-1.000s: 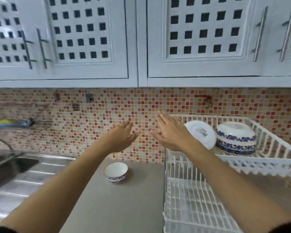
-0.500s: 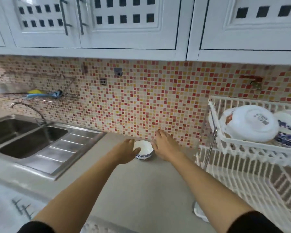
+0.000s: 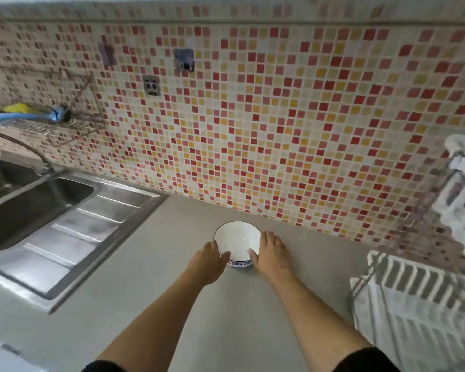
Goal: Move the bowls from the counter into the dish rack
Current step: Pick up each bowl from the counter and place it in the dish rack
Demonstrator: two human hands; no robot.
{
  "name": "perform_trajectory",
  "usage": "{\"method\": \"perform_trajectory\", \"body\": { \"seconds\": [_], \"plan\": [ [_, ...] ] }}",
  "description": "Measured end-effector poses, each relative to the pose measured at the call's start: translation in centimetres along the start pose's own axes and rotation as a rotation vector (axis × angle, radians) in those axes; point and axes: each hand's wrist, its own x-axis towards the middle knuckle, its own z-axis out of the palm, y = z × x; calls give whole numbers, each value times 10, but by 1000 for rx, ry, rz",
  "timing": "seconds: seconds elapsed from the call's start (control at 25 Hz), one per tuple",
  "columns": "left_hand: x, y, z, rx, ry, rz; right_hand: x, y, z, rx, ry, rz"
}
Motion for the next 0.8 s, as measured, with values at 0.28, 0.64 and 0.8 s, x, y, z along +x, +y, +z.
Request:
{"method": "perform_trajectory", "body": {
  "seconds": [0.28,0.64,0.8],
  "plan": [
    [67,1,35,-207,-31,-199,72,-4,27,5,-155,32],
    [64,5,43,-496,32,-322,62,-9,31,79,-188,113],
    [33,9,29,-517,88,-325,30,-13,12,109,-94,78]
  ]
}}
